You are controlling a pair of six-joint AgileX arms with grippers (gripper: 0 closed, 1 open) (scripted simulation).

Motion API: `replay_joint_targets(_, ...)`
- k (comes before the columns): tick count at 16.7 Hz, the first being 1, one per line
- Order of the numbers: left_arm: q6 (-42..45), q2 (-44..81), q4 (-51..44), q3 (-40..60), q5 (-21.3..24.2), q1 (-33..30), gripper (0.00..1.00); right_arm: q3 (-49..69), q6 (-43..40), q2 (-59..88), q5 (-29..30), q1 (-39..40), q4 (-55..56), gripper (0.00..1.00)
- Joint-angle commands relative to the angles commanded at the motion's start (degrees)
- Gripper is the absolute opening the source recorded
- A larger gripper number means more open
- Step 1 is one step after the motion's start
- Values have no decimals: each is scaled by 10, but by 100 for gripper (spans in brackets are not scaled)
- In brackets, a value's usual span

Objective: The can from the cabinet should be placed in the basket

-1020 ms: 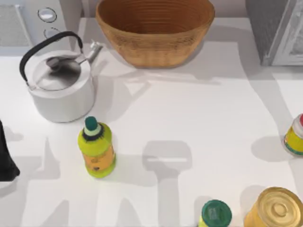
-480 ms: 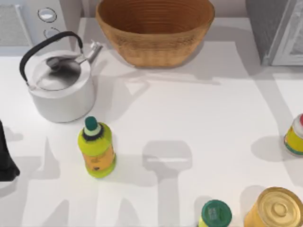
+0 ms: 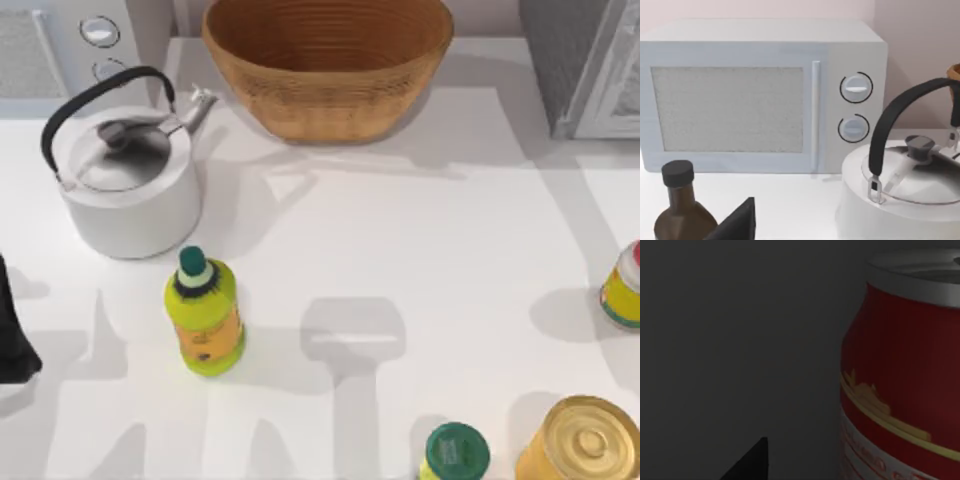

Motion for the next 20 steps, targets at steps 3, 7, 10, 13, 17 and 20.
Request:
replay_joint_targets(3, 0, 0, 0, 0, 0, 0, 100, 0, 0, 0, 0, 0, 0, 55)
replay_joint_targets(7, 0, 0, 0, 0, 0, 0, 100, 0, 0, 0, 0, 0, 0, 25)
replay_joint_targets(10, 0, 0, 0, 0, 0, 0, 100, 0, 0, 0, 0, 0, 0, 2)
replay_joint_targets(13, 0, 0, 0, 0, 0, 0, 100, 0, 0, 0, 0, 0, 0, 0)
replay_joint_targets(17, 0, 0, 0, 0, 0, 0, 100, 0, 0, 0, 0, 0, 0, 0)
replay_joint_targets(20, 0, 0, 0, 0, 0, 0, 100, -1, 1, -2, 1, 2, -1, 0)
